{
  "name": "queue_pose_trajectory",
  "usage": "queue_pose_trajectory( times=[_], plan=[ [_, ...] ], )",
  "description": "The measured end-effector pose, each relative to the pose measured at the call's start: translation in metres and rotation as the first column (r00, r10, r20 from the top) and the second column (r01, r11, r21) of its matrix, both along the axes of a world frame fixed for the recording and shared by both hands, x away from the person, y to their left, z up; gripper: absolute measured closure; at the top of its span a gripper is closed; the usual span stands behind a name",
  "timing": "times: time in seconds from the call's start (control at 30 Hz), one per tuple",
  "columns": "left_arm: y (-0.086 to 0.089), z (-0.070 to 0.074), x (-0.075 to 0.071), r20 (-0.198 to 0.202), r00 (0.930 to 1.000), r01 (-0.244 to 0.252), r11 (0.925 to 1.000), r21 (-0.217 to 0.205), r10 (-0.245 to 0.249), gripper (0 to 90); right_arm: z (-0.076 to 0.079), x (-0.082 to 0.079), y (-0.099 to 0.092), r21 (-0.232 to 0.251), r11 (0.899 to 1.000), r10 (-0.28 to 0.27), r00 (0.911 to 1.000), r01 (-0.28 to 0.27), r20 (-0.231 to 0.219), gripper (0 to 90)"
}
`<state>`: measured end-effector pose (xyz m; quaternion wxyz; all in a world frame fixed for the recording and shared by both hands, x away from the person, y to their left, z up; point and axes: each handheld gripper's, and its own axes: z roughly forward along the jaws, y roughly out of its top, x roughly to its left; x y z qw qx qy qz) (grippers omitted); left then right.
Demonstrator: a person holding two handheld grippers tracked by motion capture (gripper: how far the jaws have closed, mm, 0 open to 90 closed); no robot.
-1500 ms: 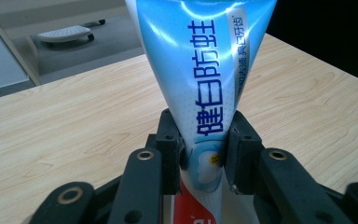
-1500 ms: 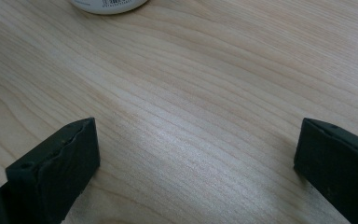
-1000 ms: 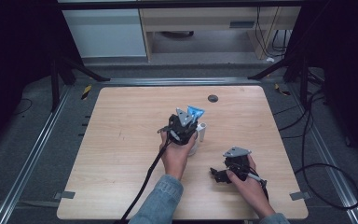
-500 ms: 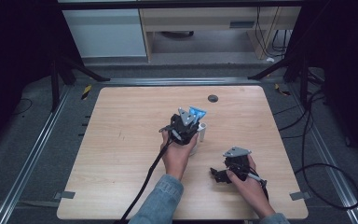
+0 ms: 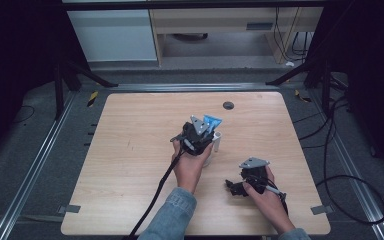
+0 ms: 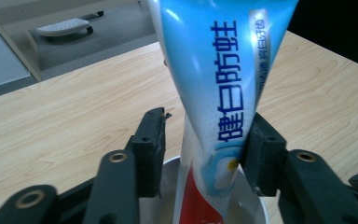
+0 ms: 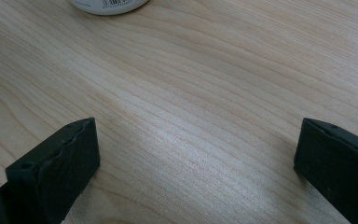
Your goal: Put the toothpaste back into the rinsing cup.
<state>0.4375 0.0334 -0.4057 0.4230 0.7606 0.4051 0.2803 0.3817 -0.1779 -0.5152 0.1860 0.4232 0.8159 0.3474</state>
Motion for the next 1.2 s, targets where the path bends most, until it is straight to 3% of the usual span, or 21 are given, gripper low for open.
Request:
queue_pose_trajectory(
  times=[0.3,0.57,0.6,0.8,1.03,1.2],
  plan=[
    [-0.002,0.0,0.002,-0.017,0.9998,0.003,1.0,0.001,-0.003,33.8,0.0,0.0,0.0,0.0,1.0,0.0,1.0,0.0,0.0,0.3],
    [-0.007,-0.001,0.003,-0.033,0.9992,0.024,0.9989,0.041,-0.023,23.6,0.0,0.0,0.0,-0.001,1.0,0.001,1.0,-0.001,0.001,0.3],
    [-0.008,-0.001,0.003,-0.041,0.9988,0.028,0.9984,0.049,-0.026,17.9,0.0,0.0,0.0,0.0,1.0,0.0,1.0,0.0,0.0,0.3],
    [-0.006,0.003,0.003,-0.04,0.9992,0.002,0.9983,0.058,0.001,8.9,0.0,0.0,0.0,0.001,1.0,-0.001,1.0,0.001,0.0,0.3],
    [-0.002,0.013,0.003,-0.062,0.9979,0.02,0.9977,0.065,-0.016,5.2,0.0,0.0,0.0,0.001,1.0,0.0,1.0,0.0,-0.001,0.3],
    [-0.006,0.015,0.004,-0.113,0.9927,0.054,0.9943,0.092,-0.043,4.9,0.0,0.0,0.0,0.001,1.0,0.0,1.0,0.0,-0.003,0.3]
  ],
)
